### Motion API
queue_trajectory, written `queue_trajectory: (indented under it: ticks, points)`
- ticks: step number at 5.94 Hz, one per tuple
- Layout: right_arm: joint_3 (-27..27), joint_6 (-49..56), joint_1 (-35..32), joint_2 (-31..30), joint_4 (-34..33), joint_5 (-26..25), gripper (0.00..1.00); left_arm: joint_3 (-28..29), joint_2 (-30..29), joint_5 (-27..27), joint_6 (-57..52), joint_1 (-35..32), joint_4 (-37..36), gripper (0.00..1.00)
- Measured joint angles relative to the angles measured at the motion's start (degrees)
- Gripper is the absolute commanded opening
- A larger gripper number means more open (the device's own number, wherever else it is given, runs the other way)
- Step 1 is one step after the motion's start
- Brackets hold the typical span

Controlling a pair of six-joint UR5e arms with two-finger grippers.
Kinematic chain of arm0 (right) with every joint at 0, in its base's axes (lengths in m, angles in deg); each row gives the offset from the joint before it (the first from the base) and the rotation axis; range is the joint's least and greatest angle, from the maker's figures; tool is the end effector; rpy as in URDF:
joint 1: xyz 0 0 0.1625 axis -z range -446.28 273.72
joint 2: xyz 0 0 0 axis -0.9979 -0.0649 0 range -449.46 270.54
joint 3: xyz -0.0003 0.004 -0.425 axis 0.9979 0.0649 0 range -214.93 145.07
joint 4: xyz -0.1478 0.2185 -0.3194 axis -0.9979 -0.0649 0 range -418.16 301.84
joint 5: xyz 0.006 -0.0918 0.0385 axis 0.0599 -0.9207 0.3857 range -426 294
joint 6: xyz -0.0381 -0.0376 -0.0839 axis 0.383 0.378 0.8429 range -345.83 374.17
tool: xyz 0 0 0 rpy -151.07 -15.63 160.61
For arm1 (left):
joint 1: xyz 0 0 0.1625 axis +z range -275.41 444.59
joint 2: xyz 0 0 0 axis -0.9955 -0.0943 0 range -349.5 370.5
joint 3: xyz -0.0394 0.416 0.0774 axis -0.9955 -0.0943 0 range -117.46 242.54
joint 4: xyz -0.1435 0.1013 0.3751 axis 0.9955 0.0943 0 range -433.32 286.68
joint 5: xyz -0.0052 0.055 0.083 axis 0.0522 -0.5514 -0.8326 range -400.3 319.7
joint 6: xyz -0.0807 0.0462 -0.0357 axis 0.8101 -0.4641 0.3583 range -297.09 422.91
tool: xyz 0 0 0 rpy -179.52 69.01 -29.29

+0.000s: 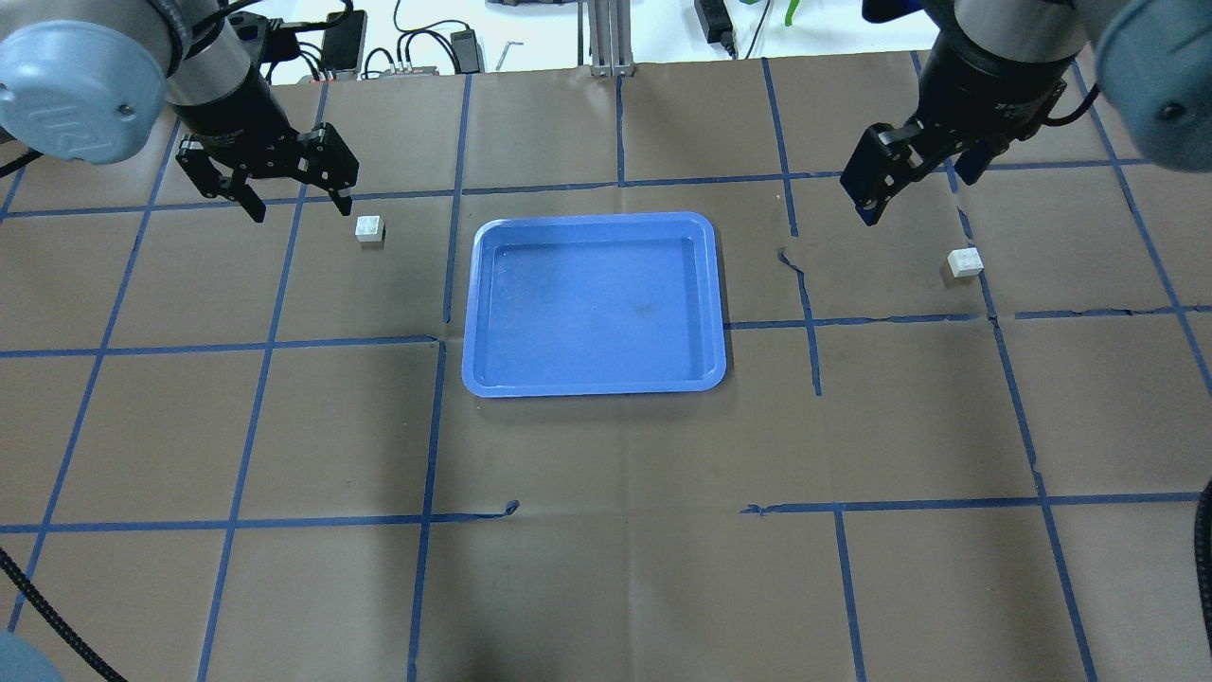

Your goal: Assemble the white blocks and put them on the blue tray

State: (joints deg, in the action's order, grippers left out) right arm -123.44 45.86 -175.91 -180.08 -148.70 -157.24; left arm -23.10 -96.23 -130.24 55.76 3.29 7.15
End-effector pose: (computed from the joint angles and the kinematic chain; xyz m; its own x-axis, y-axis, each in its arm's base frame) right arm 0.1280 -0.4924 0.5072 -0.8541 -0.5184 0.0427 -0.5196 0.8539 -0.0281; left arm -0.0411 -0.6132 0.3811 -0.9996 -0.0273 0.0071 -0.0269 0.9984 0.0494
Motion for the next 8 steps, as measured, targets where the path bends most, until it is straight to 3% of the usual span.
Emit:
queue_trajectory:
  ticks: [2,5,6,8]
  points:
    - [-0.04,31.65,3.24,0.44,-0.51,0.30,1.00,0.32,-8.23,0.45,-1.96,1.36,-10.24,0.95]
    - [0.63,74.75,15.74,3.26,-0.62,1.13,1.00,-0.93,-18.80,0.75,-3.08,1.57,-27.90,0.93]
    - [1.55,83.34,20.23,5.75,-1.01,2.01,1.00,-1.19,-20.05,0.77,-3.15,1.58,-30.13,0.91]
    - [2.30,89.01,24.60,9.45,-1.94,6.24,1.00,-1.13,-21.23,1.56,-2.98,1.58,-31.28,0.88]
